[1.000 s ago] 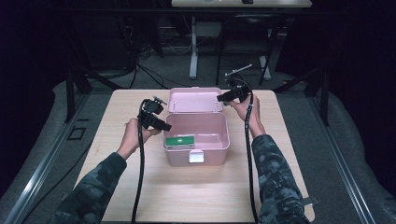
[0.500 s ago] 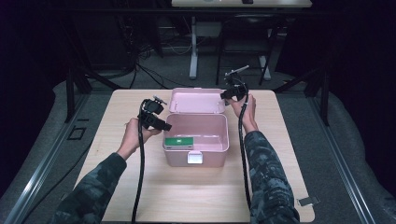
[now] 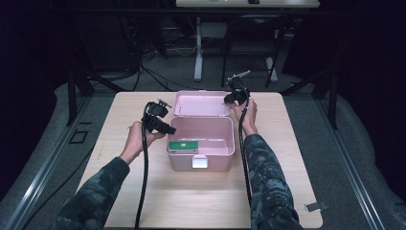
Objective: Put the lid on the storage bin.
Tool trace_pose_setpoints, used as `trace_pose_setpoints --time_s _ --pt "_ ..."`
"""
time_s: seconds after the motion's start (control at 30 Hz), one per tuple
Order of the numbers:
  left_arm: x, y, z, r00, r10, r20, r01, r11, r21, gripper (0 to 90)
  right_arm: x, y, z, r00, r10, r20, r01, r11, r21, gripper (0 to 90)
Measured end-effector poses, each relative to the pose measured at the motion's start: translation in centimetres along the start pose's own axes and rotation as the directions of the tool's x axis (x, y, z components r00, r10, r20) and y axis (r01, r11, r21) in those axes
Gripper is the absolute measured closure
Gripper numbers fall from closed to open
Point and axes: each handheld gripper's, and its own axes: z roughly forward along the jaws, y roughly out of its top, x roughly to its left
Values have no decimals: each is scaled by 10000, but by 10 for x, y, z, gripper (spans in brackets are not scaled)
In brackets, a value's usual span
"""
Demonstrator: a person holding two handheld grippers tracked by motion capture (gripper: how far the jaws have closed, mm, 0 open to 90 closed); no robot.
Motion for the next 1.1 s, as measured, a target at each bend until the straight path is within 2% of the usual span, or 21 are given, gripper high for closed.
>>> trace_pose_setpoints --time_s 0.1,0.4,0.83,1.1 --pt "0 0 0 10000 7 25 -7 10000 -10 648 -2 -1 2 9996 230 -133 -231 9997 -73 725" --pt "0 0 0 10000 26 31 -26 10000 -26 647 1 -1 1 9983 573 79 -570 9978 -335 765" --pt "-2 -1 0 10000 26 -4 -26 10000 -59 646 7 3 -13 9977 590 319 -554 9931 -1033 804" --pt "-2 -2 0 10000 -35 -20 35 9999 -103 644 8 3 -28 9973 705 197 -660 9826 -1737 816"
